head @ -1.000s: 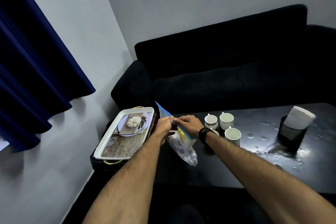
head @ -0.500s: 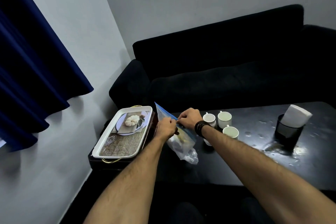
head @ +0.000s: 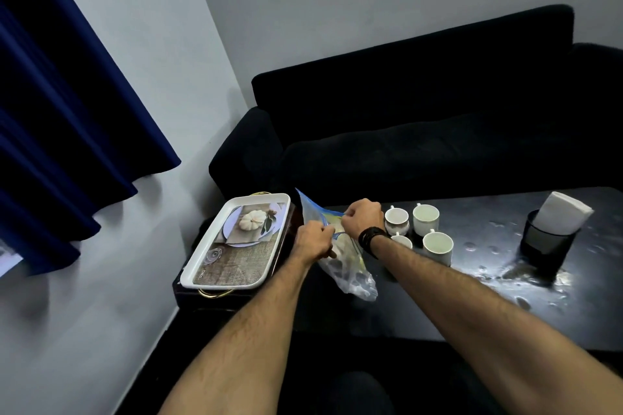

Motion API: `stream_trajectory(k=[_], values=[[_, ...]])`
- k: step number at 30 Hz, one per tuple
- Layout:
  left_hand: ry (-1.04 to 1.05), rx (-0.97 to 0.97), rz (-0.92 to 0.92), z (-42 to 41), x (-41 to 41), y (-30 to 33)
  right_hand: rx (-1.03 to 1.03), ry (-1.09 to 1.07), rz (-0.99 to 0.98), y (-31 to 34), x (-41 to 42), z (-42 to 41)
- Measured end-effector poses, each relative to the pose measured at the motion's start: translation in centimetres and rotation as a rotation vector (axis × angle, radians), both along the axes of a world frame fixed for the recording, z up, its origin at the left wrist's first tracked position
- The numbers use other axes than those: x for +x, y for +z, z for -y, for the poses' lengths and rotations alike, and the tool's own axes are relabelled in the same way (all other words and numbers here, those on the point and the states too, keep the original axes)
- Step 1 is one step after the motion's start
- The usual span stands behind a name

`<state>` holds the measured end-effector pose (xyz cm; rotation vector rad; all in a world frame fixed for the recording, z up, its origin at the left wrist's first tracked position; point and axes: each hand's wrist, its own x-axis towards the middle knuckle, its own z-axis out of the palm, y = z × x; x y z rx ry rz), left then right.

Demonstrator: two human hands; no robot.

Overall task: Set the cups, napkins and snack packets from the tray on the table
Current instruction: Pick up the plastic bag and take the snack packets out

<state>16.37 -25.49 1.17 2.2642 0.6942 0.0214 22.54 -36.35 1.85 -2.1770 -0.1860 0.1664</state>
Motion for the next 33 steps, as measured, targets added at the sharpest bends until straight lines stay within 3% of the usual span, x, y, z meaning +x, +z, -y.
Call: stream_trajectory(k=[4, 8, 13, 17, 21, 28, 33], values=[[0.170, -0.267, -0.028, -0.5, -0.5, 0.0, 0.081, 0.084, -0.070, 0.2, -0.2, -0.7], [0.149, -0.381, -0.070, -0.1, -0.5, 0.0, 0.077, 0.141, -0.097, 1.0, -0.3, -1.4], [0.130, -0.295, -0.054, -0.5, -1.0, 0.9, -0.135, 0.297, -0.131, 2.6, 0.2, -0.9], [0.173, -0.228, -0.043, -1.4, -1.9, 1.6, -0.306, 0.173, 0.099, 3.4, 1.4, 1.2], [0.221, -0.166, -0.013, -2.9, -2.9, 1.7, -0.268, 0.076, 0.115, 3.6, 1.5, 2.2], [0.203, -0.203, 0.040, -1.2, -2.3, 2.0, -0.185, 0.318, -0.159, 3.8, -1.6, -1.1], [0.186, -0.171, -0.024, -0.8, -2.6, 2.1, -0.257, 0.169, 0.006, 3.5, -0.8, 0.2]])
